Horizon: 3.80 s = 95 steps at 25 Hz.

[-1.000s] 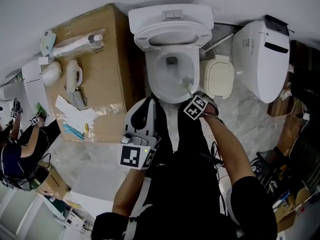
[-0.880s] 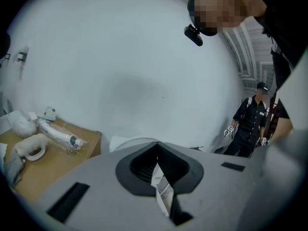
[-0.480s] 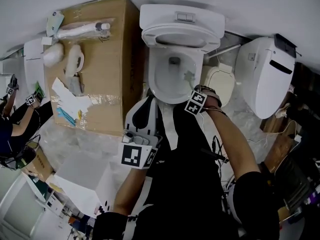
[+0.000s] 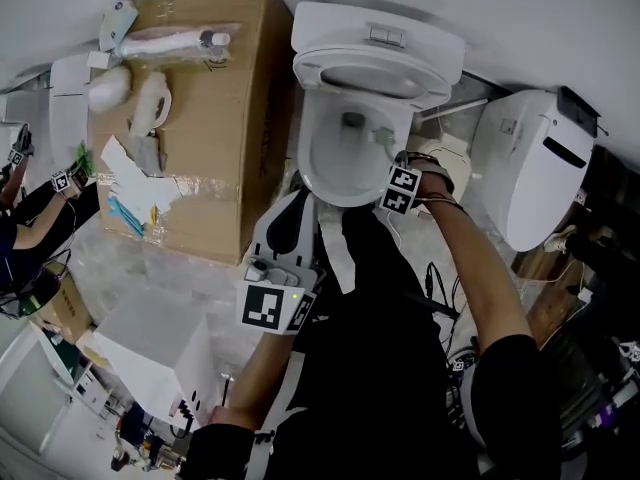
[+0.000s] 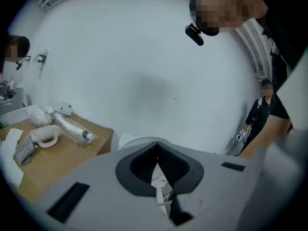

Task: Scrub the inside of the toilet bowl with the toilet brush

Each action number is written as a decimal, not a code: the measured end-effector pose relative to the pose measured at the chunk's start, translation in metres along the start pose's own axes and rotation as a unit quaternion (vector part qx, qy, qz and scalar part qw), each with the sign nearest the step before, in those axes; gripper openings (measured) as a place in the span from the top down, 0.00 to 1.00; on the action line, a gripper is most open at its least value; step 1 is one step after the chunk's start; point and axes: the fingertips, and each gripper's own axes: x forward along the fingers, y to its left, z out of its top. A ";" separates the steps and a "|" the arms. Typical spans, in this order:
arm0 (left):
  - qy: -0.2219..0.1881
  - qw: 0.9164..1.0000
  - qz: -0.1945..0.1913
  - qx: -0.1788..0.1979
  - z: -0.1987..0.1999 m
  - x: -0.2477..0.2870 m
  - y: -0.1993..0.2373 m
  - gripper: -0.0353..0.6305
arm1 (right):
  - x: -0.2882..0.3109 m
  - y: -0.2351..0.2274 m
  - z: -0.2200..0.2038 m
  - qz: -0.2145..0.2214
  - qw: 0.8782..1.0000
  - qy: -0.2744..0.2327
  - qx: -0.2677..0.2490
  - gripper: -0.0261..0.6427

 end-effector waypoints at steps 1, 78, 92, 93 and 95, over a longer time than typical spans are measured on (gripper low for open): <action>-0.001 1.000 0.002 -0.001 0.001 0.000 0.001 0.93 | -0.001 -0.004 0.001 -0.005 1.000 0.002 -0.020 0.79; 0.079 0.984 -0.159 0.020 -0.048 -0.009 0.090 0.93 | 0.089 0.008 0.094 0.097 0.152 -0.295 0.938 0.79; 0.066 0.989 -0.130 -0.001 -0.053 -0.004 0.075 0.93 | 0.084 0.052 0.085 0.096 0.634 -0.171 0.748 0.79; 0.065 0.990 -0.128 -0.003 -0.053 -0.003 0.073 0.93 | 0.084 0.054 0.081 0.097 0.661 -0.162 0.726 0.79; 0.064 0.990 -0.125 -0.007 -0.056 -0.002 0.067 0.93 | 0.084 0.054 0.073 0.101 0.701 -0.152 0.690 0.79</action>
